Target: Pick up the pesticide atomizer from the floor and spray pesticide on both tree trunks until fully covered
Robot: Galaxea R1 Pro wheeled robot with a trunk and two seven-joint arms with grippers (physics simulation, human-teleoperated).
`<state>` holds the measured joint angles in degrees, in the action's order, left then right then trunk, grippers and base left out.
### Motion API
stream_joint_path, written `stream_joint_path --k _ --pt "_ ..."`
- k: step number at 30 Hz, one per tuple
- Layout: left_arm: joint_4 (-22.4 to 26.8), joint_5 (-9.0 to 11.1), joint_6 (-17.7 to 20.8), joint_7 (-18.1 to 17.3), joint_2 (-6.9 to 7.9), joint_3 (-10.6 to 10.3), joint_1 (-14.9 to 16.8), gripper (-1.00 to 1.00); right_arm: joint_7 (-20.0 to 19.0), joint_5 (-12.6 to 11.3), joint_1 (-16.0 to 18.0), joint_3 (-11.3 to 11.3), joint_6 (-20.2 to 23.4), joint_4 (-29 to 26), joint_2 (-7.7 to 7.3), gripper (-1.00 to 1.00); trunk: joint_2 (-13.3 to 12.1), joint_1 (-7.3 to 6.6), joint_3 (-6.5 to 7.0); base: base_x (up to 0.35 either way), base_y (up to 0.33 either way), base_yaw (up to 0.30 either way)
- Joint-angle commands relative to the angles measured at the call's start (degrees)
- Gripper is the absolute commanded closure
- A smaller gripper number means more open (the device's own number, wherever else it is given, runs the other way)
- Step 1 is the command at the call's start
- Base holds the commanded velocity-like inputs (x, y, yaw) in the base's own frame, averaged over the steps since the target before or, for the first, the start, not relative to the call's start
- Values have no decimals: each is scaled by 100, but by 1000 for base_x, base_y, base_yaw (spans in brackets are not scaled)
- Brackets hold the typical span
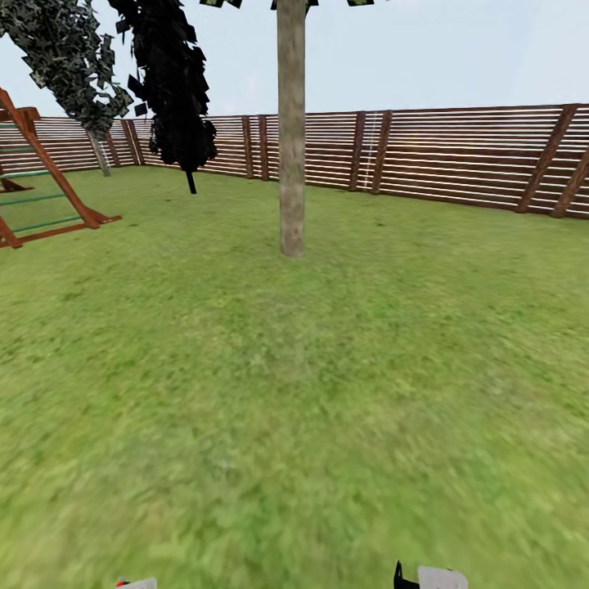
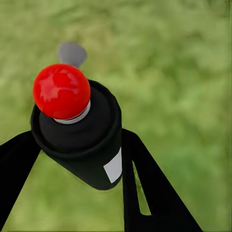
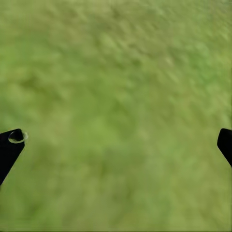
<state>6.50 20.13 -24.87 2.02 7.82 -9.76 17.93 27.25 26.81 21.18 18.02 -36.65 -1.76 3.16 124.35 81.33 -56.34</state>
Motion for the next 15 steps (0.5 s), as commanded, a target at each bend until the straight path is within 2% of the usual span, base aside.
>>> stream_joint_path --k 1,15 --pt "0 0 0 0 0 1 0 100 0 0 0 0 0 0 0 -100 0 0 0 338 0 0" --pt "0 0 0 0 0 1 0 100 0 0 0 0 0 0 0 -100 0 0 0 338 0 0"
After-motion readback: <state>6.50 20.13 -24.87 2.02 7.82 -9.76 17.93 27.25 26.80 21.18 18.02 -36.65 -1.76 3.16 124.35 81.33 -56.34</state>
